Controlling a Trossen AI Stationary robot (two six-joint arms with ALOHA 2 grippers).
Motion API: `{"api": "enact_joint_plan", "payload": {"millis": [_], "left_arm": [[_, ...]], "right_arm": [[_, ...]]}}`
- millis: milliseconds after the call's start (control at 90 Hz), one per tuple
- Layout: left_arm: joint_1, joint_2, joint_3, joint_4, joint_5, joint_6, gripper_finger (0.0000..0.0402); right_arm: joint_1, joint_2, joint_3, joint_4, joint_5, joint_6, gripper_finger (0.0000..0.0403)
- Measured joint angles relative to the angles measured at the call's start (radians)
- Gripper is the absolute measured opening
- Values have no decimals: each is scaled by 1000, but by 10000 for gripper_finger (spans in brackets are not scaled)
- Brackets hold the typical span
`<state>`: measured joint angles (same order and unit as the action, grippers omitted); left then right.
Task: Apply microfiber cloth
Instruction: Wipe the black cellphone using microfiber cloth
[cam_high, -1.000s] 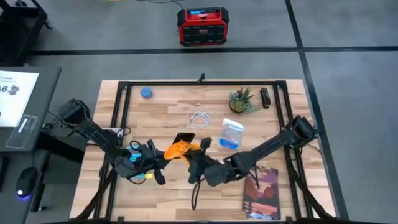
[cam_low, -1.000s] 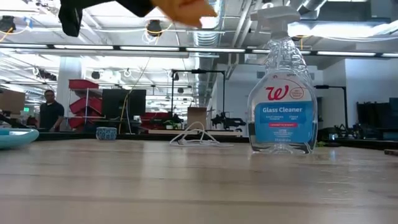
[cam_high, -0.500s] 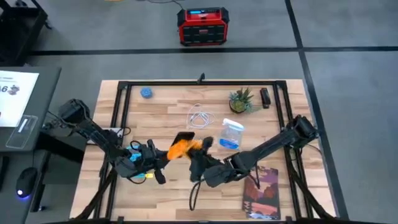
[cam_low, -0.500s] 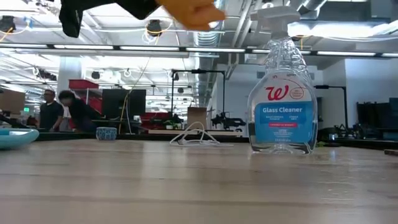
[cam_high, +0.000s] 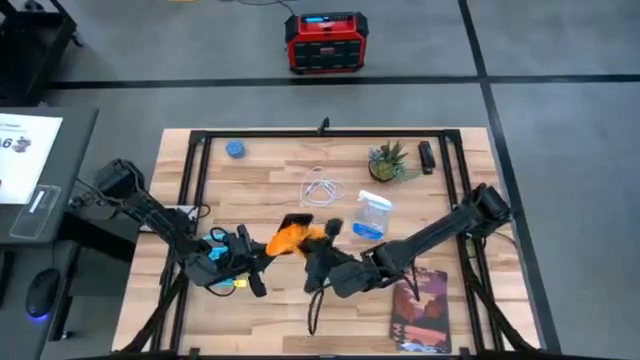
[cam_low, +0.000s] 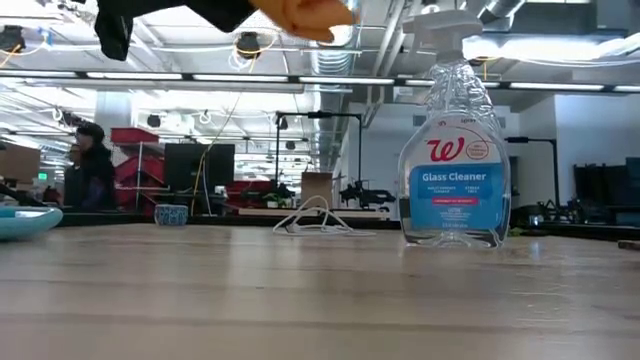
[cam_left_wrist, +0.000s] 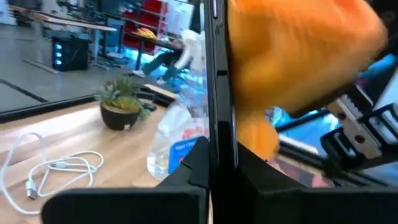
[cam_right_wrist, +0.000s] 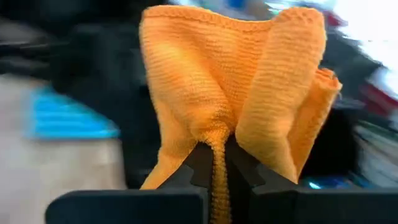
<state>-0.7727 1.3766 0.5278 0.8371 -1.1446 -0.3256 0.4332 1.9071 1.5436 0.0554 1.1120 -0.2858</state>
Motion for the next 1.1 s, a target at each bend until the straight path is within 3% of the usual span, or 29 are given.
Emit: {"api": "enact_joint_plan", "payload": {"millis": [89, 244, 311, 389, 556, 689, 778, 989, 1044, 1100], "left_arm": [[-2, 0, 0, 0, 3, 0, 6], [-4, 3, -2, -19, 43, 3, 6], [-4, 3, -2, -21, 39, 5, 6], [-3, 5, -2, -21, 32, 5, 6], [-1, 0, -1, -10, -5, -5, 6], [-2, 0, -1, -10, 10, -4, 6], [-4, 1, -1, -18, 16, -4, 6], [-5, 2, -2, -23, 40, 5, 6], [-4, 2, -2, -24, 35, 5, 6], [-4, 2, -2, -20, 22, 5, 6]], "right_arm": [[-1, -8, 0, 17, -57, -48, 2], [-13, 12, 4, -35, -350, -20, 2], [-15, 27, 2, -78, -401, -13, 2], [-10, 31, 2, -91, -336, -11, 2], [16, 16, 0, -24, 43, -51, 1], [25, -9, 1, 58, 82, -105, 1], [22, -7, 1, 67, -6, -92, 1], [-23, 1, 2, -42, -460, -6, 1], [-26, 5, 1, -52, -472, -10, 1], [-17, 5, 0, -17, -388, -34, 1]]}}
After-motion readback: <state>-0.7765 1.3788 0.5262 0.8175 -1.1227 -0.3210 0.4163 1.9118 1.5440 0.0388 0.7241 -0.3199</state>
